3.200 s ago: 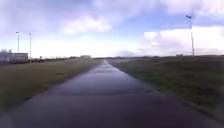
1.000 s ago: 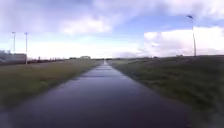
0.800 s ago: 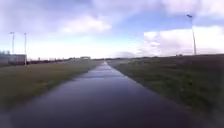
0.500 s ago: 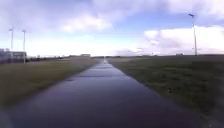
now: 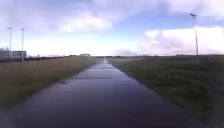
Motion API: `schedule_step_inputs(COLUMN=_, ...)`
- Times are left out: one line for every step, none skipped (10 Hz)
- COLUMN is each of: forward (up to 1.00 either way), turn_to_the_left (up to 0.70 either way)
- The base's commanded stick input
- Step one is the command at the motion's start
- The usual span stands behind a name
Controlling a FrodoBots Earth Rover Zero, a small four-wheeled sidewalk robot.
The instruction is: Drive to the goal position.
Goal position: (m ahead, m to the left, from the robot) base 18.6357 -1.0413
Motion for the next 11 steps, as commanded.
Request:
schedule_step_inputs(forward=1.00, turn_to_the_left=0.21)
schedule_step_inputs(forward=1.00, turn_to_the_left=0.00)
schedule_step_inputs(forward=1.00, turn_to_the_left=0.00)
schedule_step_inputs(forward=1.00, turn_to_the_left=0.00)
schedule_step_inputs(forward=1.00, turn_to_the_left=0.00)
schedule_step_inputs(forward=1.00, turn_to_the_left=0.00)
schedule_step_inputs(forward=1.00, turn_to_the_left=0.00)
schedule_step_inputs(forward=1.00, turn_to_the_left=0.02)
schedule_step_inputs(forward=1.00, turn_to_the_left=0.08)
schedule_step_inputs(forward=1.00, turn_to_the_left=0.40)
schedule_step_inputs(forward=1.00, turn_to_the_left=0.24)
